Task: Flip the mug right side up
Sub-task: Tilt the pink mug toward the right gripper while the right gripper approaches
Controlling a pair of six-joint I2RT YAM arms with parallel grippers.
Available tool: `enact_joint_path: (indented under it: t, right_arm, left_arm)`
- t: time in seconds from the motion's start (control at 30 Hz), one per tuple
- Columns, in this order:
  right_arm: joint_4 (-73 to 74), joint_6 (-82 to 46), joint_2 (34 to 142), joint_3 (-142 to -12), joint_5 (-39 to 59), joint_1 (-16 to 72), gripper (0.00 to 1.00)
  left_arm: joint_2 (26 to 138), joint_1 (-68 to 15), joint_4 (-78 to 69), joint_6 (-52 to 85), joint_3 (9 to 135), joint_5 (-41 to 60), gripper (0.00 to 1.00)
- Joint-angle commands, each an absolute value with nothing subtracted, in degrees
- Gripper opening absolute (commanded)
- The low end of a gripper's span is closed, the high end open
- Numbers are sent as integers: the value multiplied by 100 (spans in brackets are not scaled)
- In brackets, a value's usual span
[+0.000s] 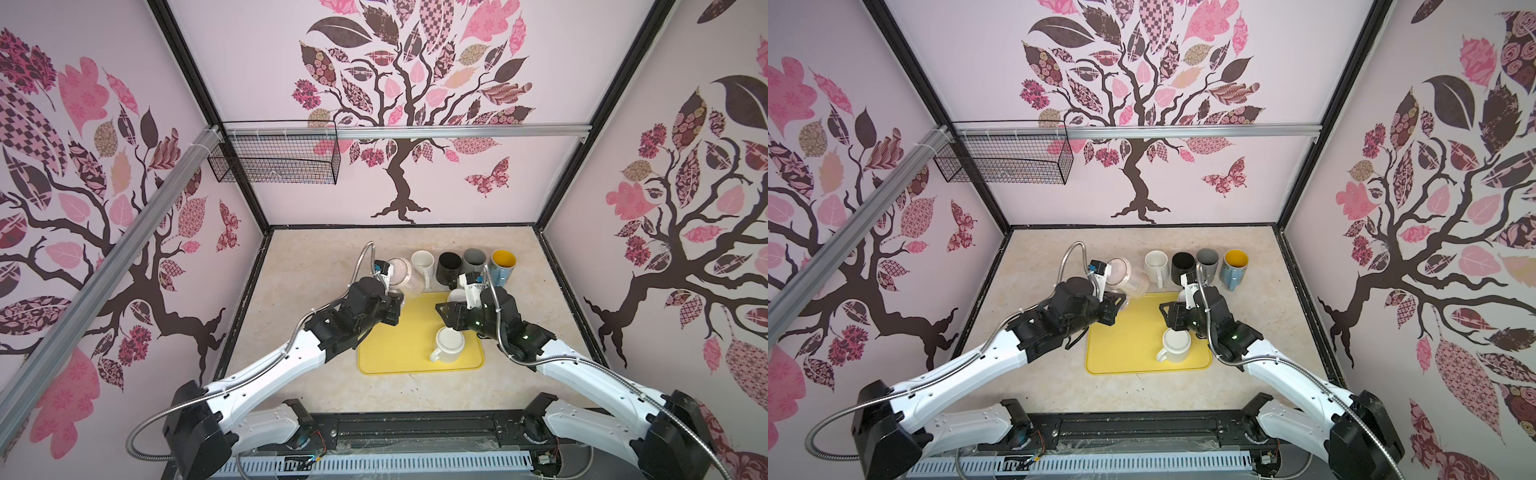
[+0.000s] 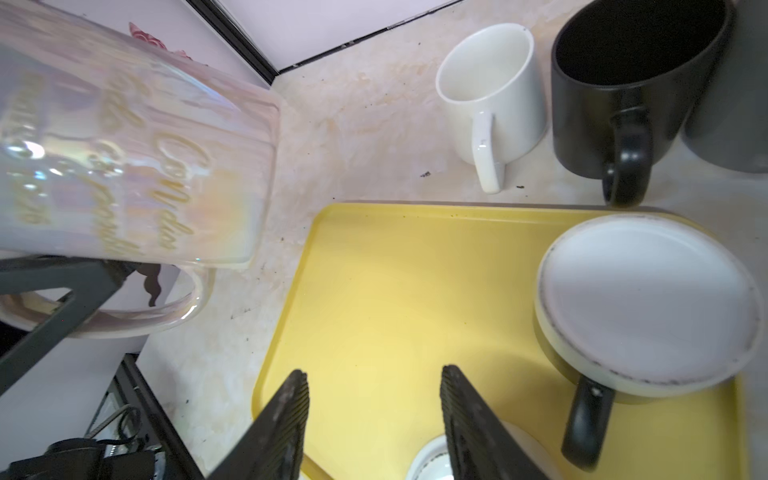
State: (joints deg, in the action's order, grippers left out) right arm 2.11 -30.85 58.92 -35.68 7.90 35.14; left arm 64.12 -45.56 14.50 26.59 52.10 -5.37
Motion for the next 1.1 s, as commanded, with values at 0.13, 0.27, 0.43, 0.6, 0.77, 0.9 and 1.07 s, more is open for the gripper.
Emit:
enact_joint_path:
  t: [0.13, 0.27, 0.43, 0.6, 0.77, 0.9, 1.07]
  right_arm:
    - [1252, -3523, 5382, -3217, 1394, 3507, 56]
    - [1956, -3804, 5363, -3017, 1847, 3506, 57]
    - [3042, -4421, 5468, -2827, 2560, 3506, 57]
    - [3716, -4704, 5483, -2759, 3089, 3507, 58]
    - [4114, -4968, 5517, -2731, 3286, 3507, 58]
    - [4158, -4993, 5546, -2805, 3270, 3506, 59]
    - [4211, -5090, 5770, -2961, 3293, 3502, 58]
  left_arm:
    - [5538, -4081, -868, 3962, 4504, 868, 0]
    - [5440, -4078, -1626, 4265, 4282, 1180, 0]
    - [5440, -4078, -2505, 4558, 3944, 1408, 0]
    - [5624, -4070, -3258, 4941, 3698, 1635, 0]
    - [5912, -4070, -3929, 5300, 3621, 1938, 0]
    - [6028, -4078, -4063, 5384, 3613, 2064, 0]
    - [6075, -4087, -4358, 5588, 3542, 2141, 0]
